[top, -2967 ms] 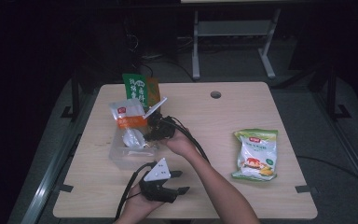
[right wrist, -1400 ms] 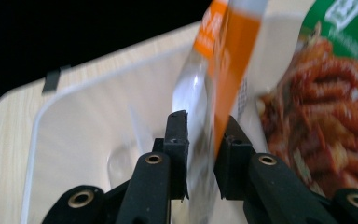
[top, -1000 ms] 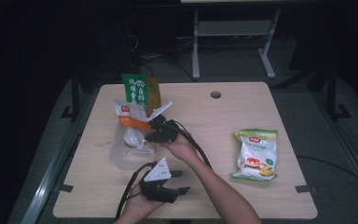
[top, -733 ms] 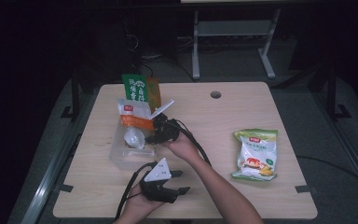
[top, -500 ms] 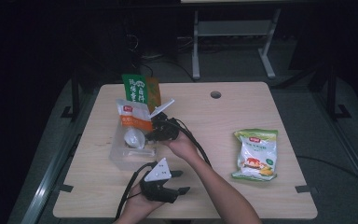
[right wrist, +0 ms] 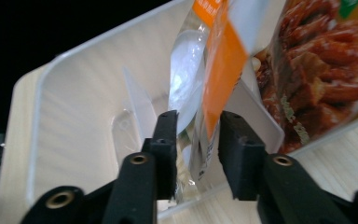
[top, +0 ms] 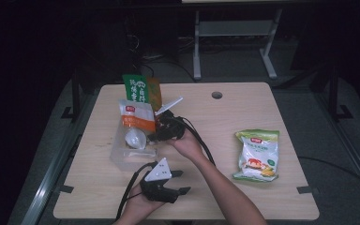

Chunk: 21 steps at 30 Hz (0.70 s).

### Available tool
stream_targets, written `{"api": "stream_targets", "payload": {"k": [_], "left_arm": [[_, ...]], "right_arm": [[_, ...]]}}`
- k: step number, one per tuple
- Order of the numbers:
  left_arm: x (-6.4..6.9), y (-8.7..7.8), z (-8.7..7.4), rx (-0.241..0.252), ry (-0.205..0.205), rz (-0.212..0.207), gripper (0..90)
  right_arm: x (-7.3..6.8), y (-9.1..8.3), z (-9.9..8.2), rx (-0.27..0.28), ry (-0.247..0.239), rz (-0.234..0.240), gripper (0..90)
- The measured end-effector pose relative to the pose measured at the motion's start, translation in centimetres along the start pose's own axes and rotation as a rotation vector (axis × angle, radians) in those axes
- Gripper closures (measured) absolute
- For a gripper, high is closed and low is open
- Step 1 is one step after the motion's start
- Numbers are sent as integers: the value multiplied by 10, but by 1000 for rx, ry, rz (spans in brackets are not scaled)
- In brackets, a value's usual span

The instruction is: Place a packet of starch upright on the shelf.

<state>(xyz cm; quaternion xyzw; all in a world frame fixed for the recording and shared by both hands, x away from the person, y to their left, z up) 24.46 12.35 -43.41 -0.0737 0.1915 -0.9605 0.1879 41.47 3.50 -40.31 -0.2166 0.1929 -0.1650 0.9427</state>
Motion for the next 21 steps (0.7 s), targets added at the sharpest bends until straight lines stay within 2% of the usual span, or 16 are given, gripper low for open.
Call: {"api": "stream_targets", "payload": {"k": [2, 3, 9, 15, 21], "left_arm": [[0, 1, 0, 4, -2, 1, 398], [1, 1, 0, 4, -2, 1, 398], [1, 1, 0, 1, -7, 7, 387], [-1, 1, 0, -4, -1, 6, 381], [0, 2, -1, -6, -11, 5, 374]], "right_arm": [[1, -6, 1, 19, -12, 15, 604], [0, -9, 1, 22, -2, 21, 592], [1, -32, 0, 15, -22, 7, 513], [8, -59, -6, 21, 16, -19, 467], [15, -85, -17, 20, 27, -46, 432]]}}
Point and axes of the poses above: each handheld gripper's, and its own axes: y roughly forward along the jaws, z roughly out of its top, x roughly to its right, the point moved 1 cm from there along y, roughly forward along the jaws, and after that the axes turned 11 degrees about x, right-handed, at the moved point
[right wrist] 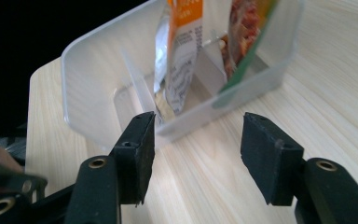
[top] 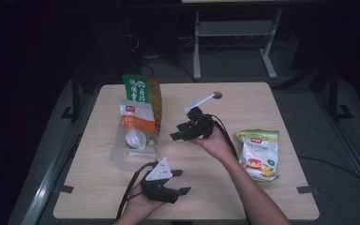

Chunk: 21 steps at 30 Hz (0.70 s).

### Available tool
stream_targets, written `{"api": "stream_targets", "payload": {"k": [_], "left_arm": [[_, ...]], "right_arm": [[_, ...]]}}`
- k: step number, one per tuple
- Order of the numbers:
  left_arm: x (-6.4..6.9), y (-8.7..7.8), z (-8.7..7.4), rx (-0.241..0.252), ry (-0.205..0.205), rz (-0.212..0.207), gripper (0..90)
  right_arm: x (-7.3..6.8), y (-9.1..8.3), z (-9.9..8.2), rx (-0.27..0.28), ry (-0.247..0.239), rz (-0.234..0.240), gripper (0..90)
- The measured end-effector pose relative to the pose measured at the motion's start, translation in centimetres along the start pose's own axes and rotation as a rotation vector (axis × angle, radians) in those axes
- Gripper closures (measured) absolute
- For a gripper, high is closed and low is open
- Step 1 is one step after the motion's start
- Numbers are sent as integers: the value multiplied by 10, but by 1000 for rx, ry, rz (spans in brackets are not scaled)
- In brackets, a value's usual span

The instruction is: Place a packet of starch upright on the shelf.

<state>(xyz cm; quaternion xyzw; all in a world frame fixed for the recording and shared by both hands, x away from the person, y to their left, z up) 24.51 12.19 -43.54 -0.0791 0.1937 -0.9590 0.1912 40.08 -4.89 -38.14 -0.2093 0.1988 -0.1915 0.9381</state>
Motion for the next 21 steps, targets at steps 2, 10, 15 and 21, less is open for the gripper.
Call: {"api": "stream_targets", "payload": {"k": [2, 10, 15, 21], "left_arm": [[1, 1, 0, -1, -4, 1, 373], [1, 2, -1, -6, -11, 0, 370], [1, 2, -1, -1, -11, 0, 369], [0, 2, -1, -11, 2, 7, 352]], "right_arm": [[2, -7, -4, -7, 3, -5, 427], [12, -41, -20, -1, 32, -54, 372], [17, -60, -29, 5, 57, -85, 353], [22, -77, -42, 13, 87, -114, 339]]}}
Point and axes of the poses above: each handheld gripper's, and its own axes: y roughly forward along the jaws, z roughly out of its top, x roughly to its right, the point moved 1 cm from there along y, roughly forward along the jaws, and after that the axes turned 11 degrees about x, right-handed, at the moved point
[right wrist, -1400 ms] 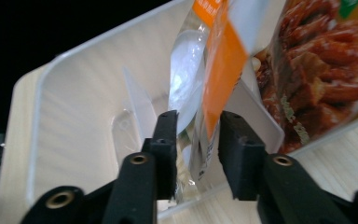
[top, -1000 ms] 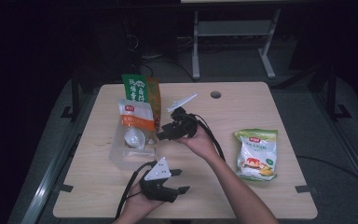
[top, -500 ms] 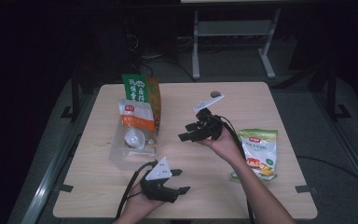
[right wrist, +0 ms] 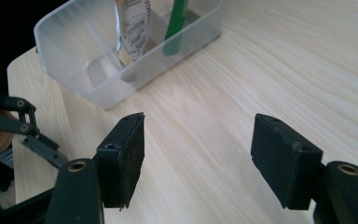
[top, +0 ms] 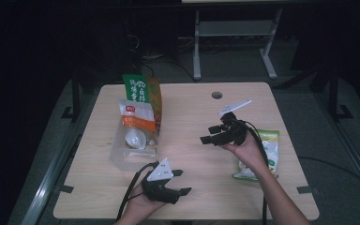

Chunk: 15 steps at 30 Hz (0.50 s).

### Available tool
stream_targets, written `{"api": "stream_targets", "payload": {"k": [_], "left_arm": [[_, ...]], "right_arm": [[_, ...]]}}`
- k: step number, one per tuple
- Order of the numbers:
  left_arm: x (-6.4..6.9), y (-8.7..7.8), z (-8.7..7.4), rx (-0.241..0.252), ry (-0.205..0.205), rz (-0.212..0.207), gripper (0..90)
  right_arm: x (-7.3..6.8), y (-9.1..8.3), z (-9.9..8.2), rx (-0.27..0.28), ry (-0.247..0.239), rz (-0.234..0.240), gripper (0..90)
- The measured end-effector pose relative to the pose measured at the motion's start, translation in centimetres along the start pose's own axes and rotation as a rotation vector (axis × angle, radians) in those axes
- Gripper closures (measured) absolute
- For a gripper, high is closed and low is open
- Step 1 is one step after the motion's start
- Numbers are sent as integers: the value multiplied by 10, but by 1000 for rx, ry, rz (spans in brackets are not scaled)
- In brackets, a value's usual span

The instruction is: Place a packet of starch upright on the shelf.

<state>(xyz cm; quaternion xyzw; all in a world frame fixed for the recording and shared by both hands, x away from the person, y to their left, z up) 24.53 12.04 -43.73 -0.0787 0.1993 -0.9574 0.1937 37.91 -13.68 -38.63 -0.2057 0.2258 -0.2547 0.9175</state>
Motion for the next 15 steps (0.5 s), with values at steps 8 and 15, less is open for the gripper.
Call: {"api": "stream_targets", "payload": {"k": [8, 15], "left_arm": [[-1, 0, 0, -1, -4, 0, 351], [0, 1, -1, 1, -11, 0, 350]], "right_arm": [[8, -20, -12, -2, 15, -33, 323], [15, -36, -25, -7, 32, -75, 311]]}}
Point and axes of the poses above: each handheld gripper's, and its own axes: y roughly forward along the jaws, z roughly out of its top, x roughly to its right, the point moved 1 cm from there along y, roughly forward along the jaws, and after that the axes turned 11 degrees about x, right-handed, at the moved point
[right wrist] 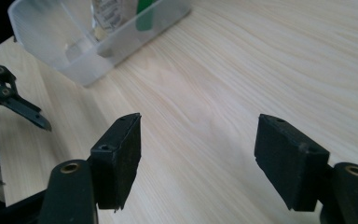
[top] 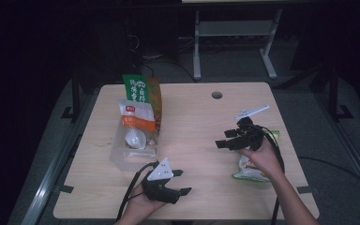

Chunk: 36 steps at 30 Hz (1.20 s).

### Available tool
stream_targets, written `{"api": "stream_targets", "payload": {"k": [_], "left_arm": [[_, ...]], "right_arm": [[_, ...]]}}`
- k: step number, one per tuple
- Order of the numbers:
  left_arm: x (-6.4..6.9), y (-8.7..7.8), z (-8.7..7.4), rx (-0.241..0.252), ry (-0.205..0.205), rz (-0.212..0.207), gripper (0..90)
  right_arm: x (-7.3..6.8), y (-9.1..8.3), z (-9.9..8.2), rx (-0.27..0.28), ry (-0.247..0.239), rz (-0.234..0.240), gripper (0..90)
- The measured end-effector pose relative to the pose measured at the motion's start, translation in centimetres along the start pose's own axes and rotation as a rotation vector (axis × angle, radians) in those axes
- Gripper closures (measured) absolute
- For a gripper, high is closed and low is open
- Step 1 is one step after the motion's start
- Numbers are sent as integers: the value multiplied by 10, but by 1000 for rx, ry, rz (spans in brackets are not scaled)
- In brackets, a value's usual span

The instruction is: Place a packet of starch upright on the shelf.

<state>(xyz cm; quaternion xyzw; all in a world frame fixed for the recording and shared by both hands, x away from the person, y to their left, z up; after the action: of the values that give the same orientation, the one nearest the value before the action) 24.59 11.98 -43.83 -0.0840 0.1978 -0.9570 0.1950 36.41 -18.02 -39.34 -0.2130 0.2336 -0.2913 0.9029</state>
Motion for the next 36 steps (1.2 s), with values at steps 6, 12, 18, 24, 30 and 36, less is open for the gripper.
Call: {"api": "stream_targets", "payload": {"k": [6, 12, 18, 24, 30, 36], "left_arm": [[0, 1, 0, -6, -2, 2, 344], [1, 2, -1, -3, -3, 1, 343], [2, 3, -1, 0, -8, 0, 342], [1, 4, 2, 9, -20, -5, 342], [1, 8, 8, 21, -18, -3, 340], [1, 18, 14, 11, -19, -8, 337]], "right_arm": [[9, -17, -12, -3, 12, -35, 312], [17, -32, -23, -2, 38, -67, 312], [22, -44, -34, -8, 55, -94, 312], [29, -59, -44, -9, 71, -130, 311], [39, -77, -58, -8, 93, -170, 311], [49, -92, -73, -23, 103, -217, 308]]}}
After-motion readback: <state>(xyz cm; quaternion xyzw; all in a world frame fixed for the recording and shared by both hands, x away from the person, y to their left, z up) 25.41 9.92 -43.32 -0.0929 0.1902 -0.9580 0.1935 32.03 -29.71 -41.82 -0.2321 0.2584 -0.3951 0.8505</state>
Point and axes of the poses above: each handheld gripper's, and its own axes: y roughly forward along the jaws, z roughly out of its top, x roughly to its right, the point moved 1 cm from there along y, roughly forward along the jaws, and after that the axes turned 11 degrees about x, right-handed, at the moved point
